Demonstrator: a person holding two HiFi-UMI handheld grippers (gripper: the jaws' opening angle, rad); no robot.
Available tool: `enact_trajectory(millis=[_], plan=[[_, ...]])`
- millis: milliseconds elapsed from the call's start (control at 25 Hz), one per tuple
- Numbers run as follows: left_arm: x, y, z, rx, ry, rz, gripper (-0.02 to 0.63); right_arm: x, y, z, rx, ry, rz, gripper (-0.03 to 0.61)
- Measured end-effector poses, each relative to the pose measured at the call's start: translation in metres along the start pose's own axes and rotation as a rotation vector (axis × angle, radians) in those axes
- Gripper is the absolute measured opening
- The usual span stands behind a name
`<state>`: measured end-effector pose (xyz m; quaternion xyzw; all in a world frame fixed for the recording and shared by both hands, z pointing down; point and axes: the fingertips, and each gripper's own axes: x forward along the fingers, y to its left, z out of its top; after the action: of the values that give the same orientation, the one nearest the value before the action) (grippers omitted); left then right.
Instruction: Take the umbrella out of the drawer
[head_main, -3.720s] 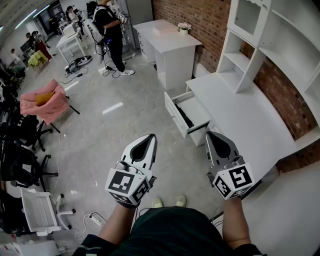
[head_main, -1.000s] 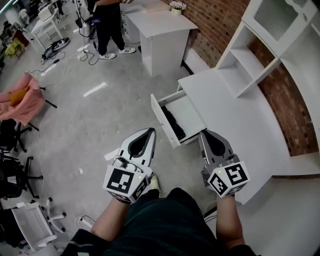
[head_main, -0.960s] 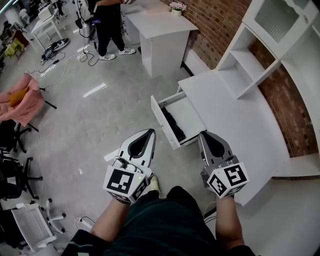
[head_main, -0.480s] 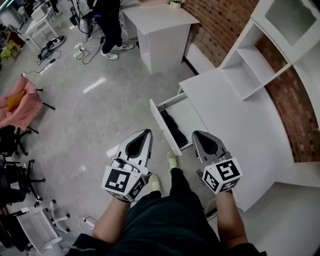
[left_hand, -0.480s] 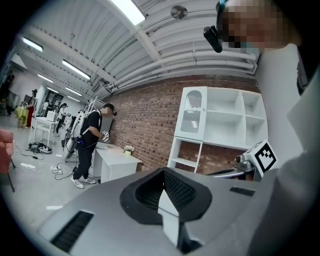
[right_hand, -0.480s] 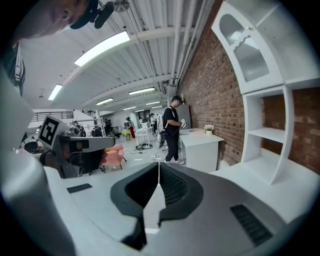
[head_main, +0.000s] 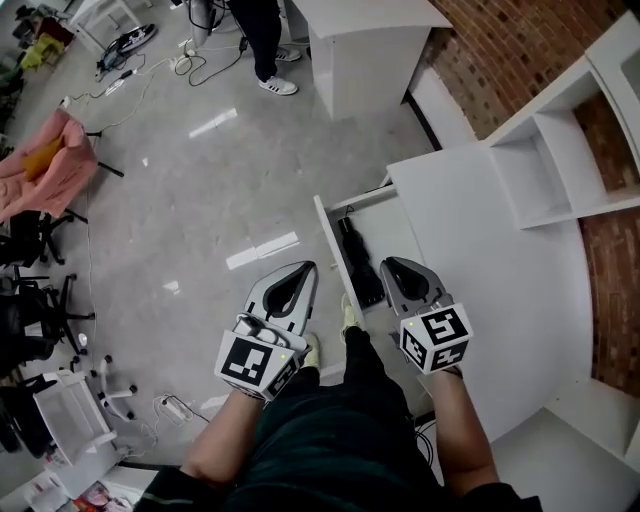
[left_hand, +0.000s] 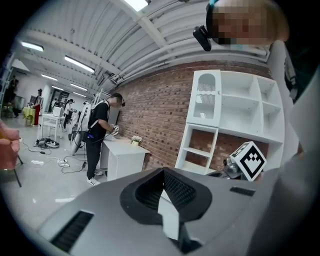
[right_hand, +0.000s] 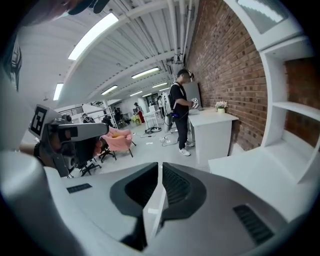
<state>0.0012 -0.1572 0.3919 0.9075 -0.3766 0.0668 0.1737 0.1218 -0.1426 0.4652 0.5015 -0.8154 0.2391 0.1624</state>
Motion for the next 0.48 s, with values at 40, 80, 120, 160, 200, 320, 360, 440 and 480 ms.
enact_trajectory(millis=[40, 80, 120, 160, 200, 320, 360, 440, 480], plan=[[0.006, 0.004, -0.005, -0.007, 0.009, 0.008, 0.006, 0.010, -0.006, -0.006, 0.001, 0.019, 0.005, 0.006], [0.012, 0.008, -0.010, -0.014, 0.021, 0.016, 0.006, 0.019, -0.011, -0.012, 0.003, 0.036, 0.012, 0.006], [0.017, 0.013, -0.016, -0.021, 0.035, 0.023, 0.006, 0.028, -0.016, -0.018, 0.007, 0.052, 0.019, 0.006], [0.023, 0.017, -0.022, -0.026, 0.049, 0.030, 0.006, 0.037, -0.020, -0.023, 0.013, 0.067, 0.027, 0.006], [0.029, 0.021, -0.028, -0.032, 0.060, 0.036, 0.006, 0.046, -0.025, -0.029, 0.022, 0.081, 0.034, 0.006], [0.047, 0.030, -0.046, -0.048, 0.082, 0.057, 0.006, 0.071, -0.041, -0.053, 0.046, 0.131, 0.048, 0.008], [0.053, 0.034, -0.052, -0.053, 0.086, 0.065, 0.006, 0.081, -0.045, -0.062, 0.051, 0.150, 0.054, 0.008], [0.062, 0.042, -0.062, -0.062, 0.087, 0.079, 0.006, 0.098, -0.052, -0.081, 0.070, 0.191, 0.066, 0.009], [0.066, 0.044, -0.067, -0.067, 0.092, 0.084, 0.006, 0.106, -0.056, -0.091, 0.088, 0.211, 0.073, 0.010]])
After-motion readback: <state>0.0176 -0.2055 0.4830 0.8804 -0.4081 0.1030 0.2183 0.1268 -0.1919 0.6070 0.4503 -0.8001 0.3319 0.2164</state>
